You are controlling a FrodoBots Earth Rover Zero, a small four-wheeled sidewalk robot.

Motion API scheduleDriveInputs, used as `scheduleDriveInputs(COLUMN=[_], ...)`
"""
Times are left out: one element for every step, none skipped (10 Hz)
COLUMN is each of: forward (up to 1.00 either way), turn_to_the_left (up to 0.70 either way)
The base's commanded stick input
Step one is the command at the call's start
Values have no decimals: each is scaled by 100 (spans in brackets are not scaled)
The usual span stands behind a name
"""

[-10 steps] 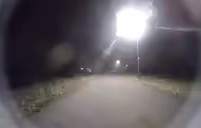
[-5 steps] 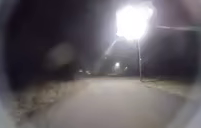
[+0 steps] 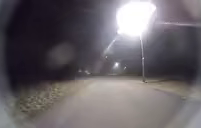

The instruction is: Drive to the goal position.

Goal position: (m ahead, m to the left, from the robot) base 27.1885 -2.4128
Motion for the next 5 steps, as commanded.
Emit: scheduleDriveInputs(forward=[100,100,100,100,100], turn_to_the_left=[0,0,0,0,0])
